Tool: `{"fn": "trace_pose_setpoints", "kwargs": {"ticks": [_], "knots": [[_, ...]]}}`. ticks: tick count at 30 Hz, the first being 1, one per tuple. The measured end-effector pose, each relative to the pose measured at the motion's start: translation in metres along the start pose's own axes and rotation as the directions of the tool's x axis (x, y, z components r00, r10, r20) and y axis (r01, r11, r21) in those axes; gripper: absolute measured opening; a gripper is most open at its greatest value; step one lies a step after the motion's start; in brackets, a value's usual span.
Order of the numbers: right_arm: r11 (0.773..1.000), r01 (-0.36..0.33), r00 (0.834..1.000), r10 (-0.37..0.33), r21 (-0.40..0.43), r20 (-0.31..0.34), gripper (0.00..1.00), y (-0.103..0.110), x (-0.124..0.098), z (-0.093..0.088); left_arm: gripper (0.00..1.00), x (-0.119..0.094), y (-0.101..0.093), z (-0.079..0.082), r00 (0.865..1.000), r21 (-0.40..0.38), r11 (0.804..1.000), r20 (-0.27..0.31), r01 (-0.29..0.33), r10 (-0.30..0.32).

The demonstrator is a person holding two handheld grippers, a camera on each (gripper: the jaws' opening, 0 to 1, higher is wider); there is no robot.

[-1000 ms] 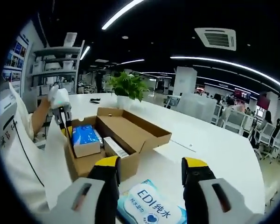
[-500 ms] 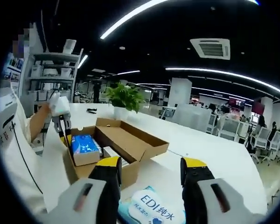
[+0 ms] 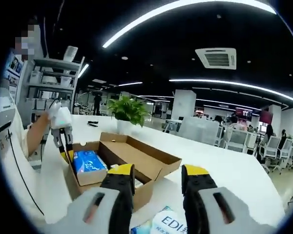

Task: Operate the shoe box by opening the lid, removing the specified soft item, and placing it in the target area until the item is outside and the box remains undamaged.

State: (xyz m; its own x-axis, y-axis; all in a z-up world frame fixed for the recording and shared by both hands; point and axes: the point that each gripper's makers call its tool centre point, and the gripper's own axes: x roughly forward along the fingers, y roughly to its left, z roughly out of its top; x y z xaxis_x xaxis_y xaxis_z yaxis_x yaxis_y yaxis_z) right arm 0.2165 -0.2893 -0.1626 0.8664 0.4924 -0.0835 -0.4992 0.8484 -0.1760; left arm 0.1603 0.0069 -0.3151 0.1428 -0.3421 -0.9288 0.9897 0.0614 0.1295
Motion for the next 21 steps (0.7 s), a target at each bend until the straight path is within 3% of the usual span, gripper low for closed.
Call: {"fn": "trace_pose_setpoints", "kwargs": {"ticks": [4, 7, 10, 14, 19, 21], "knots": [[1.000, 0.006, 1.000, -0.006, 0.024, 0.020, 0.35, 0.005, -0.001, 0.000, 0.05, 0.000, 0.000, -0.001, 1.000, -0.007, 1.000, -0.015, -0.001, 0.001], [0.999, 0.023, 1.000, -0.023, -0.038, 0.003, 0.35, 0.009, 0.004, 0.002, 0.05, -0.001, 0.000, -0.001, 1.000, 0.002, 1.000, -0.007, -0.004, 0.004], [0.998, -0.005, 1.000, 0.004, -0.059, -0.018, 0.38, 0.023, 0.013, 0.004, 0.05, 0.000, -0.002, -0.001, 1.000, 0.038, 0.999, 0.000, -0.011, 0.011], [0.988, -0.028, 0.998, 0.020, -0.151, -0.051, 0.40, 0.037, 0.022, -0.002, 0.06, -0.001, 0.000, 0.000, 1.000, 0.015, 1.000, -0.004, -0.006, 0.006], [0.986, -0.046, 0.998, 0.037, -0.160, -0.058, 0.40, 0.045, 0.025, -0.006, 0.06, 0.000, -0.001, 0.000, 1.000, 0.015, 1.000, -0.005, -0.012, 0.012], [0.982, -0.019, 0.998, 0.008, -0.188, -0.061, 0.44, 0.042, 0.026, -0.006, 0.07, 0.000, 0.000, 0.000, 1.000, 0.018, 1.000, -0.006, -0.020, 0.020]]}}
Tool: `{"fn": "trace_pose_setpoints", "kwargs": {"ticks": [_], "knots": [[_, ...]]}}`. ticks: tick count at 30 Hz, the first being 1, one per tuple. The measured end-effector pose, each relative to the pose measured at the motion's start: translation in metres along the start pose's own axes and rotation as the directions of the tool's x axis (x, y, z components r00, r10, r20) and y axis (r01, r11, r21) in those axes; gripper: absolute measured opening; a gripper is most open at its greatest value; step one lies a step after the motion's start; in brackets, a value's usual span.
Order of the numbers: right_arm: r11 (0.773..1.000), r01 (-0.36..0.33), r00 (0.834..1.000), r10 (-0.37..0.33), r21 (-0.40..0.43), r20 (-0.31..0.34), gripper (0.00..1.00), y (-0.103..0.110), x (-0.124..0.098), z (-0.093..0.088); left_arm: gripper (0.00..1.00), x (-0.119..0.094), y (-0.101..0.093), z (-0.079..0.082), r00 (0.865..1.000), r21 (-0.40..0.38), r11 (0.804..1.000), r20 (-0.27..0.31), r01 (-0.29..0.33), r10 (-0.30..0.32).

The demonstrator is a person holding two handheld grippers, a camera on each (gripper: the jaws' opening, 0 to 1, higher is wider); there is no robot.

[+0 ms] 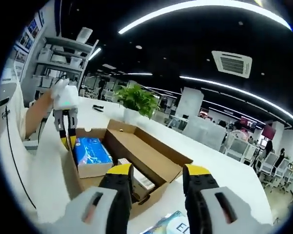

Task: Operate the shoe box by opening the lid, removing the specified soft item, and placing it in the target area until the item is outside and the box remains undamaged.

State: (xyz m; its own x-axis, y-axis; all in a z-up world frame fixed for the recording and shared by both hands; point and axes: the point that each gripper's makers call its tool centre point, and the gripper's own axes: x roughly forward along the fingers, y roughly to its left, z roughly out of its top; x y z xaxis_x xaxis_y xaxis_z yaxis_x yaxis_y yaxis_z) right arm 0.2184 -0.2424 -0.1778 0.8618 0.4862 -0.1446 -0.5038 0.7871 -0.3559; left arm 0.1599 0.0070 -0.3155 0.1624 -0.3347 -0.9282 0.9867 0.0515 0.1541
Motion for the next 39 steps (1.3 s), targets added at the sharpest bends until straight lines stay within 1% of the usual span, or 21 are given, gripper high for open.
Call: {"fn": "trace_pose_setpoints", "kwargs": {"ticks": [2, 3, 7, 11, 14, 16, 17, 18, 20, 22, 24, 26, 28, 30, 32, 33, 34, 35, 37, 38, 39], "knots": [[0.999, 0.009, 1.000, -0.010, -0.033, -0.016, 0.43, -0.001, 0.000, -0.002, 0.07, 0.000, 0.000, 0.000, 1.000, 0.005, 1.000, -0.004, -0.008, 0.008], [0.999, 0.013, 1.000, -0.014, -0.038, -0.013, 0.43, -0.001, 0.001, -0.001, 0.07, 0.000, 0.000, 0.000, 1.000, 0.007, 1.000, -0.005, -0.010, 0.010], [0.999, -0.026, 1.000, 0.026, -0.041, 0.005, 0.42, 0.009, 0.004, 0.004, 0.07, 0.000, 0.001, 0.000, 1.000, 0.001, 1.000, -0.007, -0.004, 0.004], [0.996, -0.054, 0.999, 0.054, -0.073, -0.004, 0.39, 0.020, 0.012, 0.003, 0.07, 0.000, 0.001, 0.000, 1.000, 0.010, 1.000, -0.003, -0.006, 0.006], [0.992, -0.079, 0.997, 0.075, -0.102, -0.035, 0.39, 0.027, 0.021, -0.001, 0.06, 0.000, 0.001, 0.000, 1.000, 0.012, 1.000, -0.001, -0.002, 0.002], [0.983, -0.104, 0.991, 0.090, -0.148, -0.099, 0.39, 0.029, 0.025, -0.009, 0.06, 0.000, 0.001, 0.000, 1.000, 0.013, 1.000, -0.003, 0.008, -0.008], [0.977, -0.139, 0.985, 0.120, -0.164, -0.123, 0.39, 0.033, 0.029, -0.011, 0.06, 0.000, 0.001, 0.000, 1.000, 0.012, 1.000, -0.004, 0.013, -0.013], [0.970, -0.160, 0.979, 0.132, -0.183, -0.156, 0.39, 0.033, 0.030, -0.014, 0.06, 0.000, 0.001, -0.001, 1.000, 0.009, 1.000, -0.005, 0.017, -0.017], [0.960, -0.183, 0.970, 0.142, -0.213, -0.195, 0.40, 0.030, 0.030, -0.018, 0.06, 0.000, 0.001, -0.001, 1.000, 0.012, 1.000, -0.003, 0.014, -0.014], [0.965, -0.169, 0.973, 0.132, -0.201, -0.188, 0.40, 0.025, 0.031, -0.017, 0.06, 0.000, 0.001, -0.001, 1.000, 0.010, 1.000, -0.001, 0.013, -0.012], [0.963, -0.184, 0.971, 0.147, -0.196, -0.191, 0.39, 0.024, 0.030, -0.017, 0.06, 0.000, 0.001, -0.001, 1.000, 0.004, 1.000, -0.002, 0.012, -0.012], [0.963, -0.211, 0.969, 0.183, -0.169, -0.168, 0.39, 0.028, 0.029, -0.015, 0.06, 0.000, 0.001, -0.001, 1.000, 0.000, 1.000, -0.006, 0.014, -0.014], [0.960, -0.232, 0.962, 0.204, -0.154, -0.179, 0.39, 0.032, 0.031, -0.017, 0.06, 0.000, 0.001, -0.001, 1.000, -0.001, 1.000, -0.007, 0.017, -0.017], [0.935, -0.282, 0.945, 0.231, -0.216, -0.233, 0.37, 0.039, 0.031, -0.025, 0.06, 0.000, 0.001, -0.001, 1.000, -0.001, 1.000, -0.007, 0.017, -0.017], [0.925, -0.302, 0.934, 0.238, -0.231, -0.266, 0.37, 0.044, 0.033, -0.029, 0.06, -0.001, 0.001, -0.001, 1.000, 0.004, 1.000, -0.001, 0.015, -0.015], [0.919, -0.321, 0.926, 0.254, -0.229, -0.278, 0.36, 0.047, 0.034, -0.031, 0.06, -0.001, 0.001, -0.001, 1.000, 0.004, 1.000, 0.004, 0.010, -0.010], [0.915, -0.350, 0.914, 0.287, -0.200, -0.287, 0.37, 0.053, 0.035, -0.033, 0.06, -0.001, 0.001, -0.001, 1.000, 0.011, 1.000, 0.007, 0.008, -0.008], [0.911, -0.363, 0.908, 0.298, -0.198, -0.295, 0.37, 0.055, 0.038, -0.034, 0.06, -0.001, 0.001, -0.001, 1.000, 0.017, 1.000, 0.009, 0.004, -0.004], [0.893, -0.397, 0.889, 0.316, -0.211, -0.332, 0.38, 0.059, 0.039, -0.039, 0.06, 0.000, 0.001, -0.001, 1.000, 0.018, 1.000, 0.004, 0.006, -0.006], [0.889, -0.400, 0.884, 0.310, -0.224, -0.350, 0.38, 0.060, 0.040, -0.041, 0.06, 0.000, 0.001, -0.001, 1.000, 0.015, 1.000, -0.001, 0.007, -0.007], [0.883, -0.401, 0.884, 0.305, -0.242, -0.354, 0.38, 0.060, 0.041, -0.040, 0.06, 0.000, 0.001, -0.001, 1.000, 0.015, 1.000, -0.007, 0.008, -0.008]]}}
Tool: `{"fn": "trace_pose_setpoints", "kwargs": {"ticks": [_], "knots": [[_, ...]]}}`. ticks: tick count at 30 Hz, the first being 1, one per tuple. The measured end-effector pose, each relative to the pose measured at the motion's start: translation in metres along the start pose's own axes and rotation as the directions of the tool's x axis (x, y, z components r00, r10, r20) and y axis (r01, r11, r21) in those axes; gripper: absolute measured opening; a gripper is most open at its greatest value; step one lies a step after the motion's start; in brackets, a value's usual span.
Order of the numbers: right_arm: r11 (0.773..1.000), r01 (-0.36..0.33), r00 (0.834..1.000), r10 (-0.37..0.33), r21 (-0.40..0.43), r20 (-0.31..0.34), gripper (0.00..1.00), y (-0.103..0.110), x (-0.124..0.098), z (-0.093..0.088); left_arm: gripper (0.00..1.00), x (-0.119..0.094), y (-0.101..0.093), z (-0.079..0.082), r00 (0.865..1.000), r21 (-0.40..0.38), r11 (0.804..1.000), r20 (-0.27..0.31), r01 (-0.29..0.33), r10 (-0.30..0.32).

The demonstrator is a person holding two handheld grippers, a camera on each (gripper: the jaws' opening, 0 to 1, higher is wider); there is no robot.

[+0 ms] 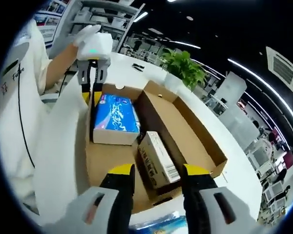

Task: Operate the shoe box by opening the lid, removing the specified soft item, and placing it in the target area until the item is outside and the box remains undamaged.

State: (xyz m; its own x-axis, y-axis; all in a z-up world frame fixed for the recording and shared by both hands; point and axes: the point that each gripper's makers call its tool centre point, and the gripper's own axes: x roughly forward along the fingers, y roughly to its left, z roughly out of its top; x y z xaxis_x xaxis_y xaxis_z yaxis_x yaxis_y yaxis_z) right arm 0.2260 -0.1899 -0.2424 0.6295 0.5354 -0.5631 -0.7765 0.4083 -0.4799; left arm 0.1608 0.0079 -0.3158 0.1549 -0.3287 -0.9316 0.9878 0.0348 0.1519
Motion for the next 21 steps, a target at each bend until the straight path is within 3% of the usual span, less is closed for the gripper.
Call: {"fn": "trace_pose_setpoints", "kwargs": {"ticks": [3, 5, 10, 13, 14, 16, 21], "knots": [[0.999, 0.004, 1.000, -0.005, -0.035, -0.028, 0.38, 0.003, 0.003, 0.000, 0.06, 0.000, 0.000, 0.000, 1.000, -0.002, 1.000, 0.001, -0.003, 0.003], [0.999, 0.026, 1.000, -0.026, -0.026, -0.009, 0.38, 0.006, 0.007, 0.003, 0.06, -0.001, 0.001, 0.000, 1.000, -0.004, 1.000, 0.009, -0.012, 0.012], [0.999, -0.012, 0.999, 0.010, -0.049, -0.031, 0.37, 0.018, 0.016, -0.001, 0.06, 0.000, 0.001, -0.001, 1.000, -0.004, 1.000, -0.004, -0.008, 0.008], [1.000, 0.023, 0.999, -0.023, -0.013, -0.038, 0.38, 0.019, 0.018, -0.002, 0.06, -0.001, 0.001, -0.001, 1.000, 0.003, 1.000, 0.011, -0.006, 0.006], [0.999, 0.020, 0.999, -0.022, -0.038, -0.045, 0.37, 0.024, 0.019, -0.003, 0.06, -0.001, 0.001, 0.000, 1.000, -0.002, 1.000, 0.013, -0.007, 0.007], [0.997, 0.058, 0.998, -0.060, -0.060, -0.029, 0.34, 0.022, 0.020, 0.000, 0.06, 0.000, 0.000, 0.000, 1.000, 0.005, 1.000, 0.008, -0.009, 0.009], [0.998, 0.034, 0.999, -0.036, -0.049, -0.032, 0.37, 0.018, 0.023, -0.001, 0.06, 0.000, 0.000, 0.000, 1.000, -0.010, 1.000, 0.001, -0.001, 0.001]]}}
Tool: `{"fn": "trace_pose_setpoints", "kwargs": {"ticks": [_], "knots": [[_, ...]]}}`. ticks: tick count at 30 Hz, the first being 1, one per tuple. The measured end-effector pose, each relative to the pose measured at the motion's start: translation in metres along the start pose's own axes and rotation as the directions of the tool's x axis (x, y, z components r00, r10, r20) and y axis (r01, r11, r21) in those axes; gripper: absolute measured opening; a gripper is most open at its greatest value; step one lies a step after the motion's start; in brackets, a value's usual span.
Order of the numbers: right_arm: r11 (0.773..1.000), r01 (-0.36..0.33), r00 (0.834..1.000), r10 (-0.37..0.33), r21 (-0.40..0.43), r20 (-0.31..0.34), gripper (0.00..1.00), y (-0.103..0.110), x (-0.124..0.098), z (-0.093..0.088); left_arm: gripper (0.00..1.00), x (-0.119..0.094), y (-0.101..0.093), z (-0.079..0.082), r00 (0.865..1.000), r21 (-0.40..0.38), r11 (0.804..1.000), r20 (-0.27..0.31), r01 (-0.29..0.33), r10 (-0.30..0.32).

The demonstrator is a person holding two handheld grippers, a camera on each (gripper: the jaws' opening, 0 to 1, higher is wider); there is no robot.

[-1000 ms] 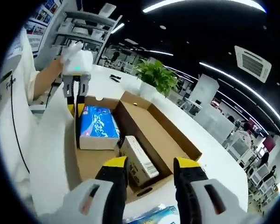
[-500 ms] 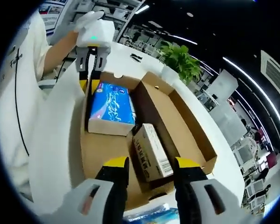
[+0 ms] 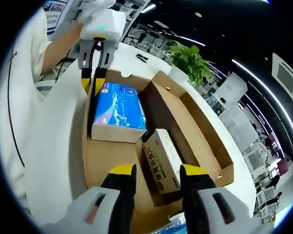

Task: Operate the shoe box by opening the lid, removing the specified soft item, and placing it in the target area until the item is outside and the box remains undamaged.

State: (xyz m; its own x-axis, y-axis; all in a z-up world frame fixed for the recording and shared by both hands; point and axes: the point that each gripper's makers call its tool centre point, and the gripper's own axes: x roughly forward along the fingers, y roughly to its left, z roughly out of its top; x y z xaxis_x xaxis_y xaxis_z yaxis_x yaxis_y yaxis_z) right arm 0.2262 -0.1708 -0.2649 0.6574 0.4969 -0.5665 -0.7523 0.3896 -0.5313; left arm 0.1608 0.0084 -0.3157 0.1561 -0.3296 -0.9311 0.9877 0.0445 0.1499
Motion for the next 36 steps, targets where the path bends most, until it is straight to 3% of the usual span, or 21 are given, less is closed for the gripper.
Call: {"fn": "trace_pose_setpoints", "kwargs": {"ticks": [1, 5, 12, 18, 21, 23, 26, 30, 32, 36], "knots": [[0.999, -0.002, 1.000, 0.002, -0.033, 0.003, 0.37, 0.000, 0.000, 0.003, 0.06, 0.000, 0.000, 0.000, 1.000, -0.001, 1.000, 0.001, 0.000, 0.000], [1.000, -0.024, 0.999, 0.024, -0.014, 0.036, 0.38, -0.002, -0.004, 0.019, 0.06, 0.001, 0.000, 0.000, 1.000, 0.000, 1.000, -0.009, -0.005, 0.005], [0.997, -0.080, 0.997, 0.080, -0.019, -0.016, 0.41, 0.013, 0.009, 0.013, 0.06, 0.000, 0.001, 0.000, 1.000, 0.004, 1.000, -0.003, -0.016, 0.016], [0.997, -0.082, 0.996, 0.082, 0.002, -0.043, 0.38, 0.008, 0.014, 0.009, 0.06, 0.000, 0.001, -0.001, 1.000, 0.000, 1.000, -0.010, -0.011, 0.011], [0.984, -0.109, 0.994, 0.110, 0.141, 0.005, 0.34, 0.009, 0.015, 0.022, 0.07, 0.000, 0.001, -0.001, 1.000, -0.001, 1.000, -0.008, -0.012, 0.012], [0.980, -0.123, 0.992, 0.128, 0.157, -0.020, 0.33, 0.009, 0.017, 0.017, 0.07, 0.000, 0.001, -0.001, 1.000, 0.001, 1.000, -0.007, -0.015, 0.015], [0.982, -0.096, 0.995, 0.101, 0.162, -0.024, 0.31, 0.005, 0.018, 0.013, 0.06, 0.000, 0.001, -0.001, 1.000, -0.004, 1.000, -0.007, -0.008, 0.008], [0.975, -0.107, 0.994, 0.106, 0.193, 0.018, 0.22, -0.001, 0.015, 0.017, 0.06, 0.000, 0.001, -0.001, 1.000, -0.007, 1.000, -0.010, -0.003, 0.003], [0.970, -0.114, 0.993, 0.111, 0.213, 0.029, 0.23, -0.004, 0.016, 0.019, 0.06, 0.001, 0.000, -0.001, 1.000, -0.010, 1.000, -0.018, 0.002, -0.003], [0.988, -0.070, 0.995, 0.078, 0.136, -0.055, 0.24, -0.011, 0.022, 0.010, 0.06, 0.000, 0.000, -0.001, 1.000, -0.010, 1.000, -0.013, 0.007, -0.007]]}}
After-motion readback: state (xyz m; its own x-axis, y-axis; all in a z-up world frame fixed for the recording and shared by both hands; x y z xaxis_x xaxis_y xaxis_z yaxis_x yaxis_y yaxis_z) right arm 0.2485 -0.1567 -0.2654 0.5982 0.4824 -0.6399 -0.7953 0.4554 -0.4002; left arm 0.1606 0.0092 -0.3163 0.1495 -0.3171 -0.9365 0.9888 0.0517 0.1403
